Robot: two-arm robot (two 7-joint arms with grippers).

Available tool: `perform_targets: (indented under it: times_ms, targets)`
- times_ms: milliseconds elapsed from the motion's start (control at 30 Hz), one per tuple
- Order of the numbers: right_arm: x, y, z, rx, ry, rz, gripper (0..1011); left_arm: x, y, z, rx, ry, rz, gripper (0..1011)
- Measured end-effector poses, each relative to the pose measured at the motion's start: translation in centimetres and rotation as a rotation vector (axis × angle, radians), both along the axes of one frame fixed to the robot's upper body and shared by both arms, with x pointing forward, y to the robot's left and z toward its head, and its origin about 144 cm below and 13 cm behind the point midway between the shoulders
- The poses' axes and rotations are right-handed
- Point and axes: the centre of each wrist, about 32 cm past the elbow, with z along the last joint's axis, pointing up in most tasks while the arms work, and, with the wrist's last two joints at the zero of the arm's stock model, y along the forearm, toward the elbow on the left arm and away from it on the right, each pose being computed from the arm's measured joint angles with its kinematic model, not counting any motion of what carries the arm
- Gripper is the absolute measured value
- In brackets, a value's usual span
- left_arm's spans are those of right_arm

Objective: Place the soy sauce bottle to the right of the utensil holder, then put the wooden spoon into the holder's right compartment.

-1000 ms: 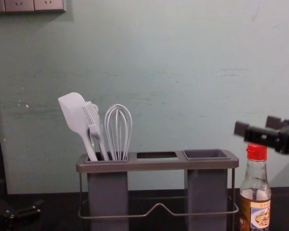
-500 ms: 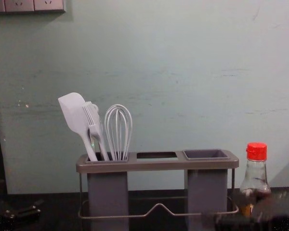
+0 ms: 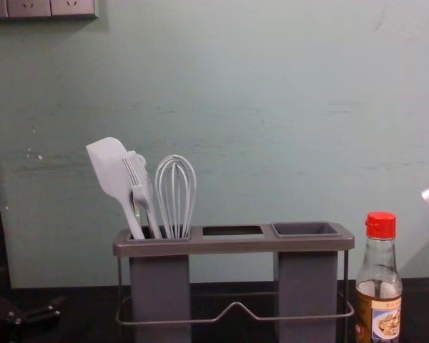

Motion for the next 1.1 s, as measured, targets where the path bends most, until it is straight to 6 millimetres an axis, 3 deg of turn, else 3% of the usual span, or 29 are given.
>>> perform_targets:
  times_ms: [700, 1100]
  targets:
    - [0.0, 0.0, 0.2, -0.007, 0.012, -0.003, 1002, 0.0, 0.0, 0.0, 0.0, 0.0, 0.0, 1005]
    - [-1.7, 2.7, 4.7, -0.152, 0.116, -0.133, 1002, 0.0, 0.0, 0.0, 0.0, 0.0, 0.0, 1005]
